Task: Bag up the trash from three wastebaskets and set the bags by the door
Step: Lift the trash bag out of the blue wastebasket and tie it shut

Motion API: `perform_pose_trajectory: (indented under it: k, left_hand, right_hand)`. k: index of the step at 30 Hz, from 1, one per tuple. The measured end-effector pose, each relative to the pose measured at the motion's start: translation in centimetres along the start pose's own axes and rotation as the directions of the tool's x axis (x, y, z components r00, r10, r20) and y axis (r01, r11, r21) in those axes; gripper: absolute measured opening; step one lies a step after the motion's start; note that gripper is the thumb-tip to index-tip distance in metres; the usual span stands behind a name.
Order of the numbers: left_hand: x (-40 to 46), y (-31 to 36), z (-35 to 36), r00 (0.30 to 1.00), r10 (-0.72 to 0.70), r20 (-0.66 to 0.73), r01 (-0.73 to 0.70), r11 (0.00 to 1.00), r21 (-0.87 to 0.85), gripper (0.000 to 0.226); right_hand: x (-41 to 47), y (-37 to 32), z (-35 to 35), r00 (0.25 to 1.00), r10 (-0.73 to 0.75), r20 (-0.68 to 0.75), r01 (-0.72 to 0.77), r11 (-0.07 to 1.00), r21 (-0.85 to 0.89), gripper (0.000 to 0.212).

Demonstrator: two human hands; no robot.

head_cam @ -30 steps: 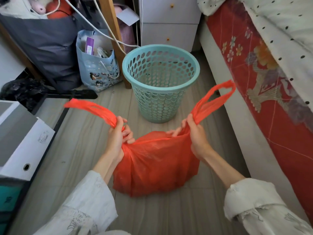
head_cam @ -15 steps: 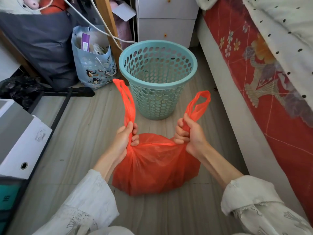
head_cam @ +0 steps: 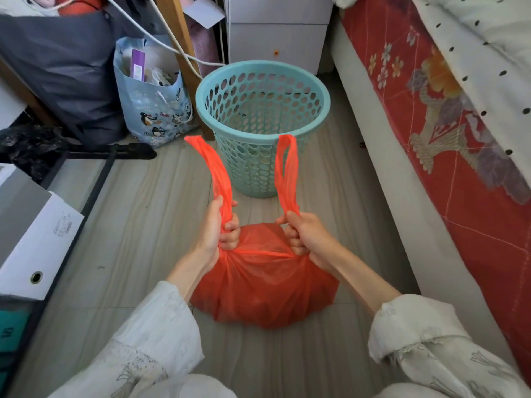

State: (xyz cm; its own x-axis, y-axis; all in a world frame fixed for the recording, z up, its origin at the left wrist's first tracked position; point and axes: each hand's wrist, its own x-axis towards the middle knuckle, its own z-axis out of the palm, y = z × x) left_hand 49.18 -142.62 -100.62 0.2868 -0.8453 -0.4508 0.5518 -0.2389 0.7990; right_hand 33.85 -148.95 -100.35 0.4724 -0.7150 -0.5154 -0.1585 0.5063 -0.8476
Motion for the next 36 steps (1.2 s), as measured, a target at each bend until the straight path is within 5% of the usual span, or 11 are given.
perform_pose_trajectory:
  k: [8, 13, 20, 25, 29, 33, 36]
  left_hand:
    - [-0.5, -1.0, 0.2, 0.991, 0.101, 0.083, -0.122, 0.939, 0.322, 0.034]
    - [-0.9, -0.6, 0.2, 0.989, 0.039, 0.146, -0.094, 0.913, 0.397, 0.036]
    - [-1.1, -0.2, 0.2, 0.987, -0.001, 0.161, -0.065, 0.91, 0.409, 0.04]
    - [-0.9, -0.5, 0.1, 0.987, -0.072, 0.141, -0.011, 0.856, 0.517, 0.041]
    - [-0.9, -1.0, 0.5, 0.98, -0.142, 0.136, 0.024, 0.772, 0.636, 0.041]
    - [-0.6, -0.9, 0.6, 0.962, -0.243, 0.123, 0.128, 0.801, 0.585, 0.042]
    - [-0.3, -0.5, 0.4, 0.896, -0.407, 0.177, 0.285, 0.833, 0.474, 0.041]
  right_hand:
    - [0.4, 0.3, -0.3, 0.99, 0.129, -0.048, -0.132, 0.989, -0.071, 0.031]
    - [0.5, 0.1, -0.6, 0.972, 0.234, -0.017, -0.234, 0.969, -0.075, 0.029]
    - [0.4, 0.2, -0.8, 0.971, 0.211, 0.108, -0.204, 0.976, -0.079, 0.023]
    - [0.0, 0.0, -0.4, 0.982, 0.107, 0.155, -0.09, 0.989, -0.115, 0.044]
    - [0.7, 0.3, -0.5, 0.994, 0.062, 0.089, -0.07, 0.994, 0.083, 0.049]
    - [0.7, 0.4, -1.0, 0.949, 0.018, 0.316, -0.128, 0.934, 0.333, 0.036]
    - [0.3, 0.3, -1.2, 0.916, -0.003, 0.401, -0.155, 0.919, 0.362, 0.036]
